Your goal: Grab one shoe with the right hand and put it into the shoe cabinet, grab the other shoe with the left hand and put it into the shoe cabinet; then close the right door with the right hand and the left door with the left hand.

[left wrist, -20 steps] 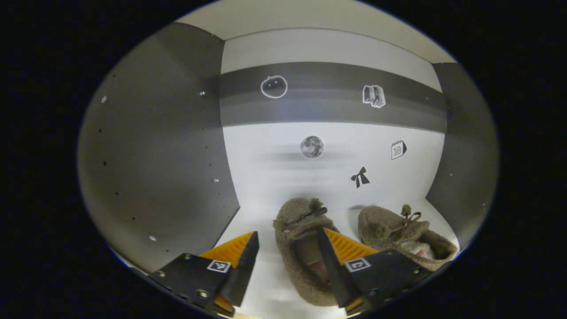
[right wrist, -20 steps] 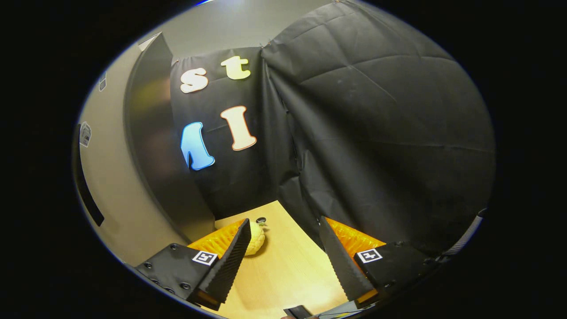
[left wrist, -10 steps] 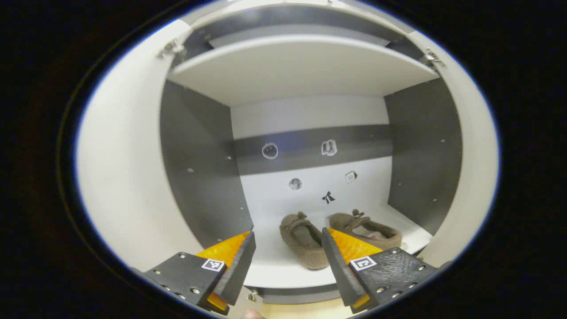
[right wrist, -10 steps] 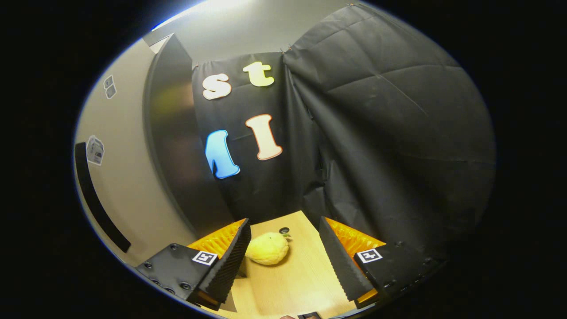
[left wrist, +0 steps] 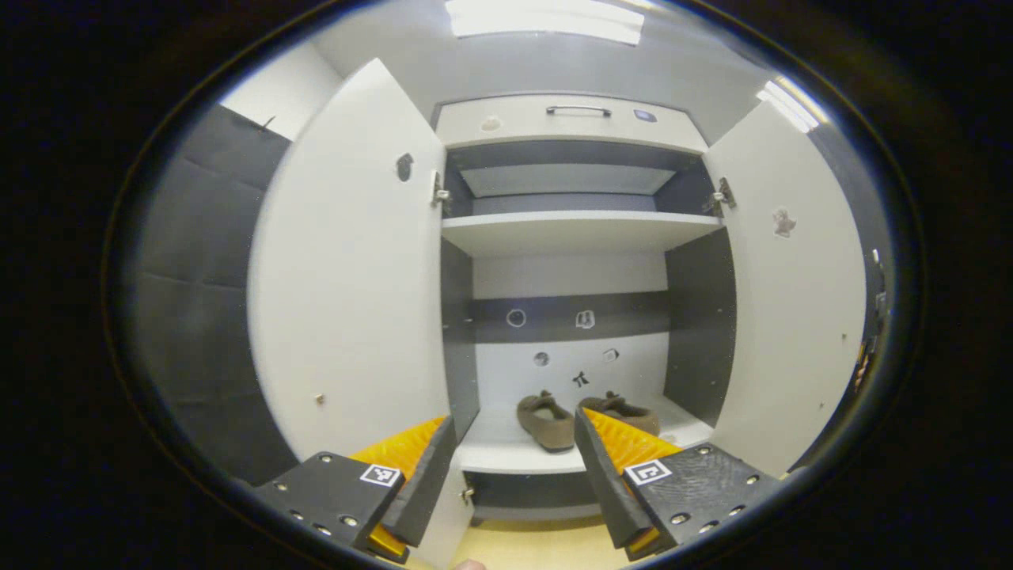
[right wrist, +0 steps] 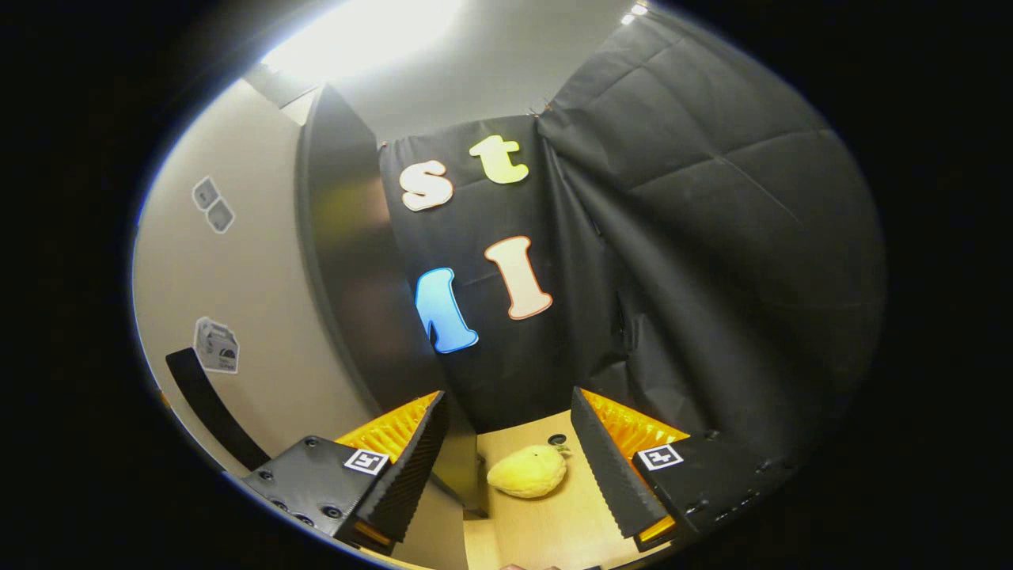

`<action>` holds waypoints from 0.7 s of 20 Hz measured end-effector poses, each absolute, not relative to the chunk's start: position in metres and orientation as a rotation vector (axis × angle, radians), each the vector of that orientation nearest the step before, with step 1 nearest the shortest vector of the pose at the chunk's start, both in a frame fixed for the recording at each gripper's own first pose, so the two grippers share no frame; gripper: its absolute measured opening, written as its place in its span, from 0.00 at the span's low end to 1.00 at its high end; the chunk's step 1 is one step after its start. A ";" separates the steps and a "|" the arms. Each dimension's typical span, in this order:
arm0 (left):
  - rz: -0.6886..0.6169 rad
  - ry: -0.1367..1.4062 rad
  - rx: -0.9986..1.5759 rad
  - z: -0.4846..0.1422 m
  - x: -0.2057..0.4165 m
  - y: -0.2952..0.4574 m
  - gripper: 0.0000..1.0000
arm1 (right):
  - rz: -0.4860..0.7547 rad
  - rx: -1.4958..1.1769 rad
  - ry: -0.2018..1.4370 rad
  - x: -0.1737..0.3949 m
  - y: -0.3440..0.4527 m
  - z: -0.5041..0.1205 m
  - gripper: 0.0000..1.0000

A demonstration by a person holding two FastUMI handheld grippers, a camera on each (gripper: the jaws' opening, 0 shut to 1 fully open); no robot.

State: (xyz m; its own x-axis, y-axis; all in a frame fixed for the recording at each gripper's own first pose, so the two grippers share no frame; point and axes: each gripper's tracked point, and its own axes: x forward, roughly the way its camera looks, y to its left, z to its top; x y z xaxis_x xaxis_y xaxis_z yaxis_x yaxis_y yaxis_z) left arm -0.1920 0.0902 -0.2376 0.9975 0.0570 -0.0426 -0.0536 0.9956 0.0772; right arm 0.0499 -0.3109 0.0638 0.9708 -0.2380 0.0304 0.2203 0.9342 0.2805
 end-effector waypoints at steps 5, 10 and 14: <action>0.116 0.061 -0.016 -0.263 -0.226 0.115 0.93 | -0.190 0.204 -0.073 0.035 -0.273 0.079 0.98; 0.066 0.092 -0.050 -0.270 -0.214 0.119 0.94 | -0.163 0.228 -0.117 0.019 -0.235 0.103 0.98; 0.016 0.105 -0.020 -0.264 -0.211 0.117 0.94 | -0.263 0.215 -0.127 0.007 -0.232 0.108 0.97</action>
State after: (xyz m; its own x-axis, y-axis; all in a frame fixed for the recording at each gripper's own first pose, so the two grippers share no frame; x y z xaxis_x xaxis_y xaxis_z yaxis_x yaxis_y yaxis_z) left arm -0.2113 0.1169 -0.2643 0.9944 0.0154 -0.1047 -0.0175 0.9997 -0.0196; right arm 0.0074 -0.2320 0.1083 0.9577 -0.2711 0.0966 0.2441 0.9429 0.2266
